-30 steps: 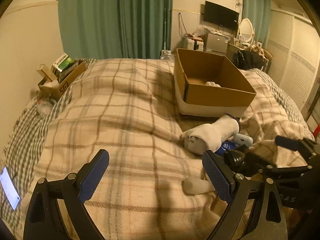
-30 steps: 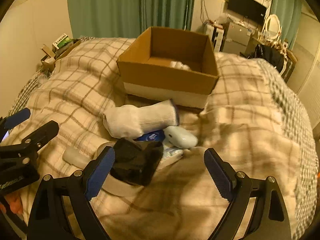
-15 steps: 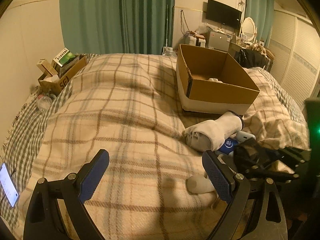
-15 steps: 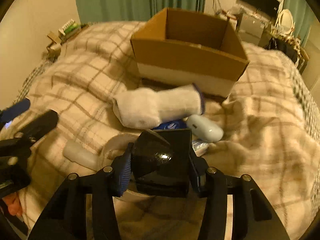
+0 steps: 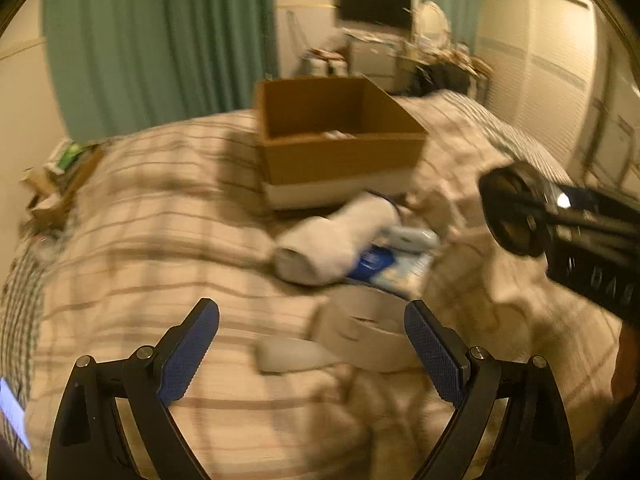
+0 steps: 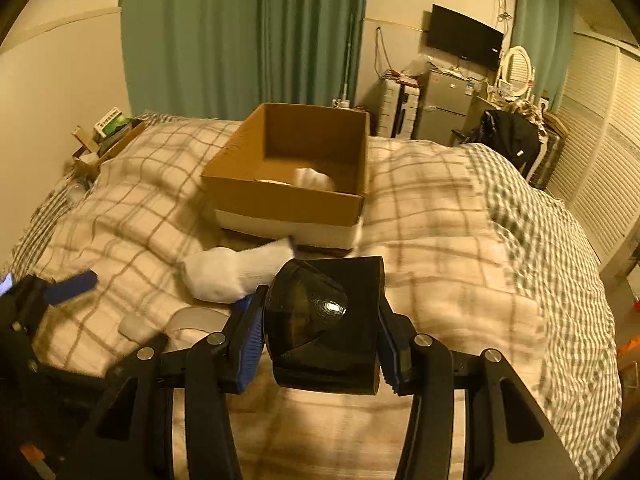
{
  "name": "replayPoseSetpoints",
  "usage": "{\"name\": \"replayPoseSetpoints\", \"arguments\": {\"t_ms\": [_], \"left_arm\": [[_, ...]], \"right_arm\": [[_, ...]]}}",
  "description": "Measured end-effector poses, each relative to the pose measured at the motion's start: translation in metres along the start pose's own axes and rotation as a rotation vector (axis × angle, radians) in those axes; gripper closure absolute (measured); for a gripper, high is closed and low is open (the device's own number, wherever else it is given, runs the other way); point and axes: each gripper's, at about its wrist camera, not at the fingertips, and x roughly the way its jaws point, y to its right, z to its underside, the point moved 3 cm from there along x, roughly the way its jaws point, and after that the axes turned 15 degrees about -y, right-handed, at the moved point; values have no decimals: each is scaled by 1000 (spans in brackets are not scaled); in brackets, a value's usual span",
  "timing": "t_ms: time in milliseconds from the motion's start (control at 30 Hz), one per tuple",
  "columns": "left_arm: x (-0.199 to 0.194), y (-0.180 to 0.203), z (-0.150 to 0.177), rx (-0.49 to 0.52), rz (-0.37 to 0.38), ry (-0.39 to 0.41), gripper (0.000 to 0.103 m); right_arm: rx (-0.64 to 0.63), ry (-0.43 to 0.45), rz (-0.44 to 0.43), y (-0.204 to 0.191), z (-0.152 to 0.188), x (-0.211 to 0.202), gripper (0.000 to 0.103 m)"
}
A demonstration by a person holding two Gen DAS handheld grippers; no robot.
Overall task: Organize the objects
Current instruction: 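Grasp the black square case with the right tool, then grasp the white paper tape roll with the left tool while the right tool holds the case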
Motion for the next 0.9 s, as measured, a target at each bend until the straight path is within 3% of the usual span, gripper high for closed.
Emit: {"name": "replayPoseSetpoints", "arguments": {"t_ms": [200, 333, 400, 467, 700, 900], "left_arm": [[28, 31, 5, 117, -29, -90, 6], [43, 39, 2, 145, -3, -120, 8], [53, 39, 0, 141, 29, -151, 18], [59, 38, -1, 129, 32, -163, 19], [52, 36, 0, 116, 50, -135, 20], [20, 30, 0, 75, 80, -37, 21]], "right_arm": [[18, -15, -22, 7, 6, 6, 55], [24, -22, -30, 8, 8, 11, 55], [29, -24, -34, 10, 9, 11, 55], [33, -24, -34, 10, 10, 10, 55], [29, -18, -15, 9, 13, 5, 55], [28, -2, -10, 9, 18, -8, 55]]}}
